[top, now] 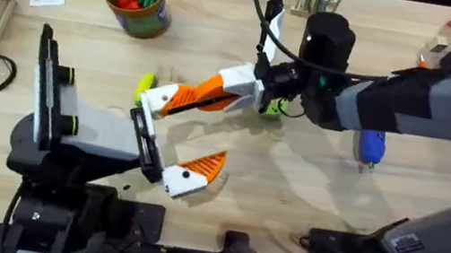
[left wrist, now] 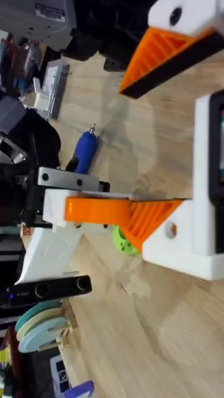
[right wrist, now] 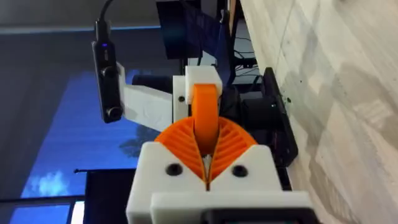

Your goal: Pick up the gripper from the table and insert it into the empty holder that is missing its gripper. Then pick up a screw, insert it into the mounting hole, and use the screwdriver to tighten it. Finally, clean up the table by picking up the vegetable and placing it into the bucket.

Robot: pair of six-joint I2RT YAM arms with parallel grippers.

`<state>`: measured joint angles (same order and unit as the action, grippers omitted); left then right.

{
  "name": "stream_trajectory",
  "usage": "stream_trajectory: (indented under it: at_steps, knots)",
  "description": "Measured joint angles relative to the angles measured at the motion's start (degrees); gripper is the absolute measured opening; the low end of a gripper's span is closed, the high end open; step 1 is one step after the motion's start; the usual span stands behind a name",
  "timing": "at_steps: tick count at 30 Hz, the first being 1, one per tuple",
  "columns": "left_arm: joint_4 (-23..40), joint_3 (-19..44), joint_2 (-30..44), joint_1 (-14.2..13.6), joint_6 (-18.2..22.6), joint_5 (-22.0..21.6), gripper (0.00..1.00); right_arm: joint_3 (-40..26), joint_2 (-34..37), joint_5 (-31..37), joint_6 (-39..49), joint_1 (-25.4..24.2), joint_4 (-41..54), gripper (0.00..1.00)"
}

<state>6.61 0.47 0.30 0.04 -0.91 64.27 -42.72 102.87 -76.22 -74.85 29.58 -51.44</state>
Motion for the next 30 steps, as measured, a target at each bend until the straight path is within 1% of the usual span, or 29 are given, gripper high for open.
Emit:
stream_trajectory:
  at_steps: [18,30]
  knots:
    - [-0.07,0.0,0.01,0.22,-0.04,-0.39,0.986,-0.26,0.0,2.26,0.0,1.8,-0.04,0.008]
    - [-0.07,0.0,0.02,0.22,-0.04,-0.46,0.986,-0.28,0.0,2.71,-0.22,1.9,-0.13,0.008]
